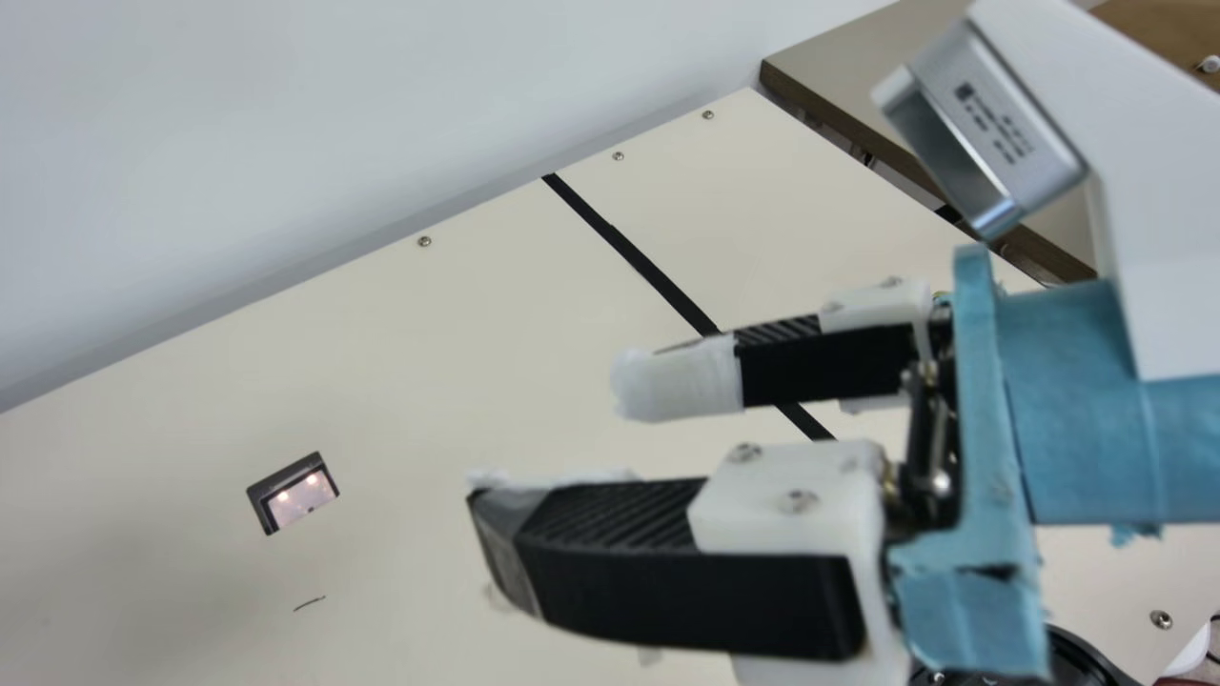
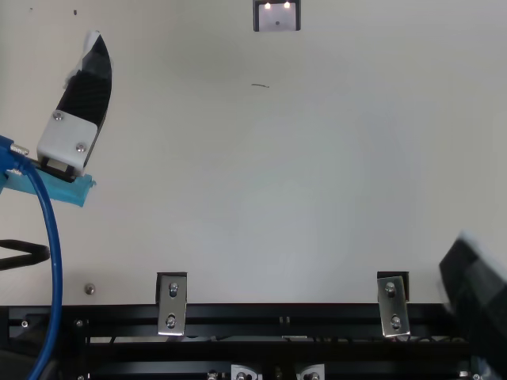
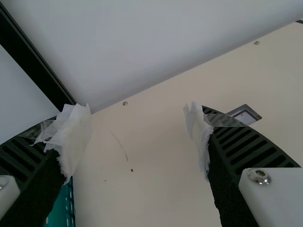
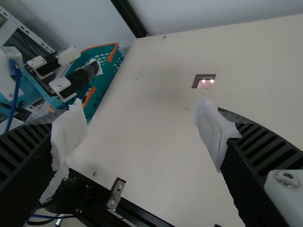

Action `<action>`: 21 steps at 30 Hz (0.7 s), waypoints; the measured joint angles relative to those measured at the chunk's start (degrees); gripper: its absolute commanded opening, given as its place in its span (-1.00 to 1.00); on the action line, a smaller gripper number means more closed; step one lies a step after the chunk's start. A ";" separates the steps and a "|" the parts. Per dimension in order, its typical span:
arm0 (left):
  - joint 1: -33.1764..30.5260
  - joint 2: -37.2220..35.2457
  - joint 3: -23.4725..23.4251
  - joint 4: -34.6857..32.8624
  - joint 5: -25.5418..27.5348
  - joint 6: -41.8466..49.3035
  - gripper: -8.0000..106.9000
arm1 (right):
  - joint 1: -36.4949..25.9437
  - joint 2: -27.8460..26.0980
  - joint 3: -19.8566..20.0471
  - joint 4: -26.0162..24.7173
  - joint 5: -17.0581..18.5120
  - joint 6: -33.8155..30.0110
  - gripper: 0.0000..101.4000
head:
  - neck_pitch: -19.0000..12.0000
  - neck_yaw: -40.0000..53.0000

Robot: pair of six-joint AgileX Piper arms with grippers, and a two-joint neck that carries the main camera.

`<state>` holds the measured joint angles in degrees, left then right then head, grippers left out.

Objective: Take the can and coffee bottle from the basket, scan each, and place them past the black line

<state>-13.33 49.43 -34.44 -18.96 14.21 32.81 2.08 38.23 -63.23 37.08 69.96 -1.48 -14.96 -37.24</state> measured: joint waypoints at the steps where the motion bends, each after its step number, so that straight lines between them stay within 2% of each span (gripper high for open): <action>1: 0.00 0.00 0.00 0.00 0.00 0.00 0.71 | 0.76 -0.18 0.00 -0.51 0.00 1.48 1.00 | 0.00 0.00; 18: 0.00 0.00 0.00 0.00 0.00 0.00 0.71 | 1.20 -0.18 0.00 -0.80 0.02 2.81 1.00 | 0.00 0.00; 21: 0.00 0.00 0.00 0.00 0.00 0.00 0.71 | 1.20 -0.18 0.00 -0.80 0.02 2.81 1.00 | 0.00 3.81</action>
<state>-13.33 49.43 -34.44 -18.96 14.21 32.81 3.28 38.05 -63.23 36.28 69.98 1.33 -14.96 -33.43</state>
